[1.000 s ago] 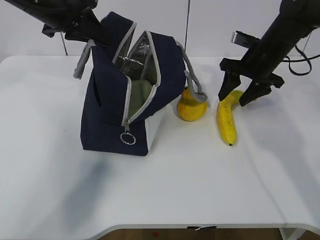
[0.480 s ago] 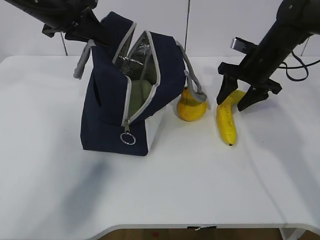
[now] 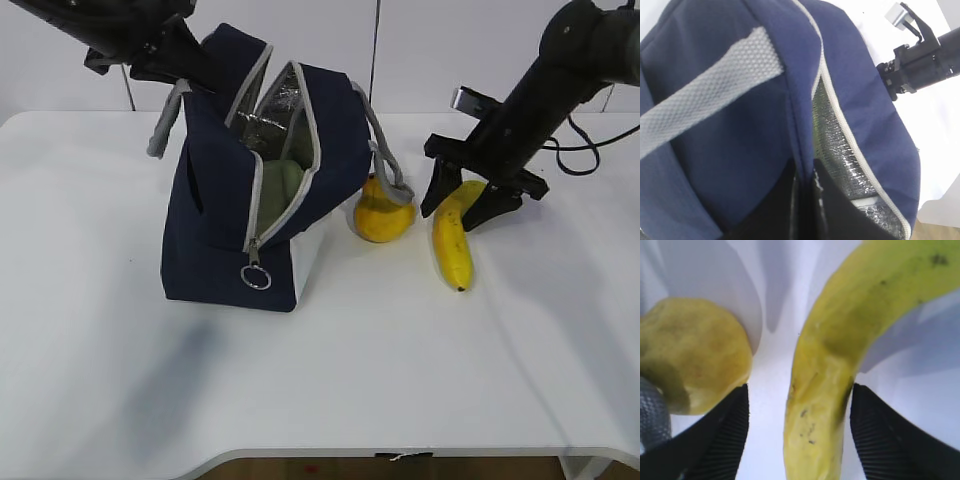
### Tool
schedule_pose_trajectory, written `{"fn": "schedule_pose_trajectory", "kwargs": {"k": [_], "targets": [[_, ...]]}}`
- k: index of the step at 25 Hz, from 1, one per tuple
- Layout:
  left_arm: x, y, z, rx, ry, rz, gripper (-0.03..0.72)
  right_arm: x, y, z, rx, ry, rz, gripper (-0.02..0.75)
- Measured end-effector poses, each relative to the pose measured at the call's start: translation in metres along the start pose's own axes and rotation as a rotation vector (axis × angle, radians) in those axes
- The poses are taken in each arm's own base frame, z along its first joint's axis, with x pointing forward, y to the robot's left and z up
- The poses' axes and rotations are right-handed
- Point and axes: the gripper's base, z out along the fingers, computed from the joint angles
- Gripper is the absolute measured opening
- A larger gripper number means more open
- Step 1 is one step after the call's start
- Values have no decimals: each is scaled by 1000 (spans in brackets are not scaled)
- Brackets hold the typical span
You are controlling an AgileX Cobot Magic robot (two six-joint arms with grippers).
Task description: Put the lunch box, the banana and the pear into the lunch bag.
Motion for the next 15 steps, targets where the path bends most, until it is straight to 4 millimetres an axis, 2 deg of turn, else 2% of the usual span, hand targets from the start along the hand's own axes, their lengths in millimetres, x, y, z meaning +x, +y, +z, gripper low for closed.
{"fn": "schedule_pose_trajectory", "kwargs": {"k": [15], "targets": [[0, 0, 0, -2, -5, 0, -2, -2, 2, 2, 22, -25, -18, 426]]}}
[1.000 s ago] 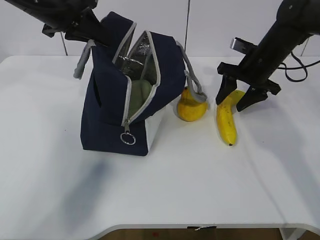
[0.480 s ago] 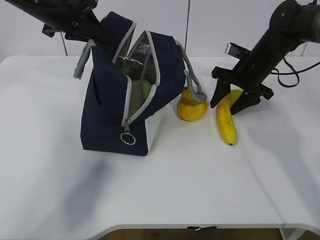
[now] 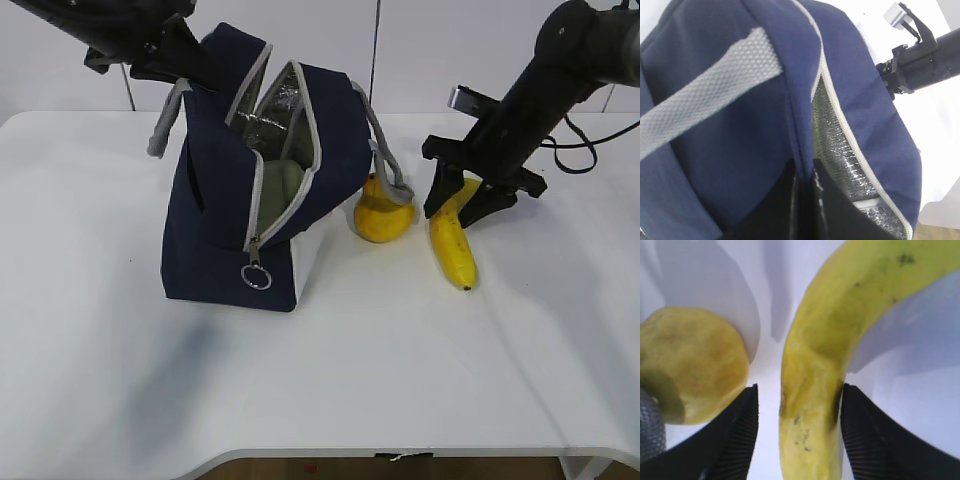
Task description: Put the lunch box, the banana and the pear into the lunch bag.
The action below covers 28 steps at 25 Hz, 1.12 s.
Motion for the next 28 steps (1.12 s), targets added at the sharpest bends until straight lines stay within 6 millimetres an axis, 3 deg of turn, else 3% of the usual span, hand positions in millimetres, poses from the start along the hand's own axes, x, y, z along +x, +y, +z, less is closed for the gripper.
{"fn": "schedule_pose_trajectory", "kwargs": {"k": [22, 28], "targets": [[-1, 0, 0, 2, -16, -4, -2, 2, 6, 4, 51, 0, -45, 419], [-2, 0, 0, 5, -17, -6, -2, 1, 5, 4, 63, -1, -50, 332]]}}
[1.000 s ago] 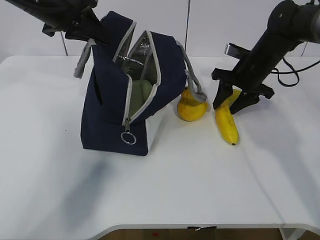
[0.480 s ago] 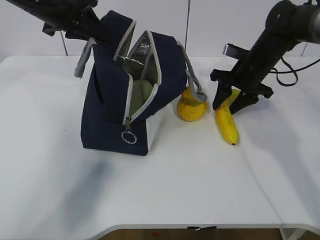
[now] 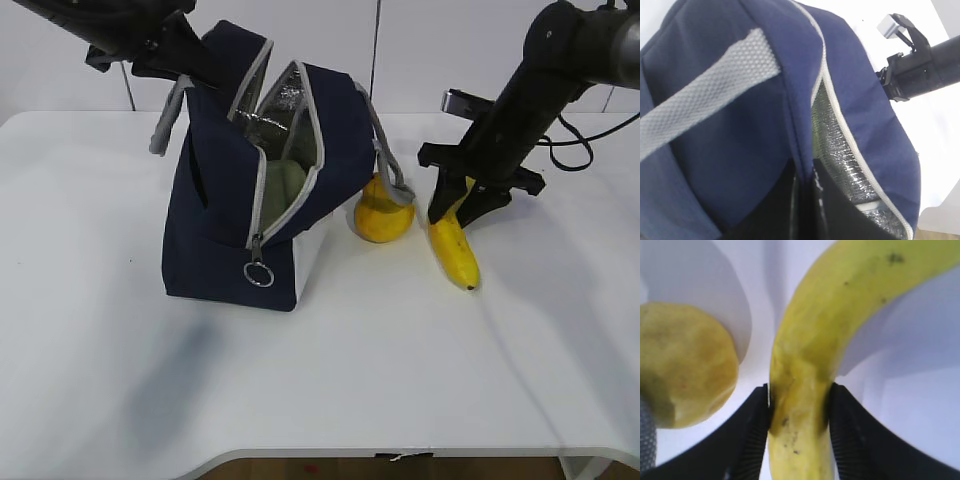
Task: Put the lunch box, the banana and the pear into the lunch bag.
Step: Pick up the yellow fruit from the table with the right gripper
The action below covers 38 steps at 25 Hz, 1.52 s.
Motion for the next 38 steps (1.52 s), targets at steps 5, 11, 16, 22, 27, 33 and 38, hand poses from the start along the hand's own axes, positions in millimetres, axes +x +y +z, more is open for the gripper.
{"fn": "schedule_pose_trajectory", "kwargs": {"k": [5, 11, 16, 22, 27, 33, 38], "targets": [[0, 0, 0, 0, 0, 0, -2, 0, 0, 0, 0, 0, 0, 282], [0, 0, 0, 0, 0, 0, -2, 0, 0, 0, 4, -2, -12, 255], [0, 0, 0, 0, 0, 0, -2, 0, -1, 0, 10, -2, -25, 232], [0, 0, 0, 0, 0, 0, -2, 0, -1, -1, 11, 0, -41, 230], [0, 0, 0, 0, 0, 3, -2, -3, 2, -11, 24, 2, -69, 228], [0, 0, 0, 0, 0, 7, -2, -8, 6, -23, 23, -35, -91, 228], [0, 0, 0, 0, 0, 15, -2, -7, 9, -45, 23, -79, -108, 228]]}}
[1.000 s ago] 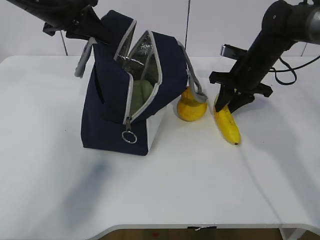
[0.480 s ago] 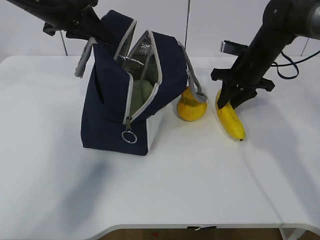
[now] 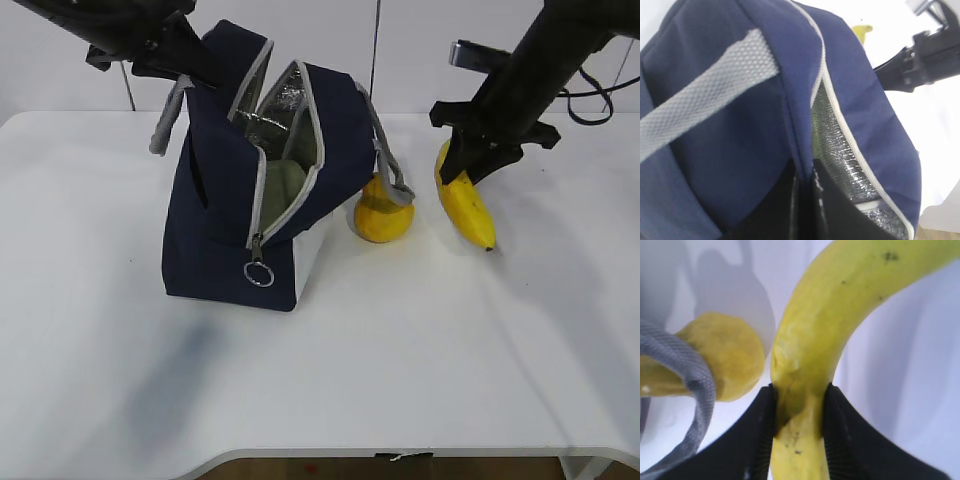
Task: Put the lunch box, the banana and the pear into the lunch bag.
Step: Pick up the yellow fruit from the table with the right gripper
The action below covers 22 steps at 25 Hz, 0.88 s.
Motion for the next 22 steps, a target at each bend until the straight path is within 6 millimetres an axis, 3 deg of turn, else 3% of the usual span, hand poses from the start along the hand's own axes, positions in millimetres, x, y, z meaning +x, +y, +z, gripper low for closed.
{"fn": "schedule_pose_trajectory", "kwargs": {"k": [6, 13, 22], "targets": [[0, 0, 0, 0, 0, 3, -2, 1, 2, -46, 3, -85, -23, 228], [0, 0, 0, 0, 0, 12, -2, 6, 26, -89, -132, -178, -73, 228], [0, -1, 0, 8, -2, 9, -2, 6, 62, -104, -419, -242, -125, 226]]}}
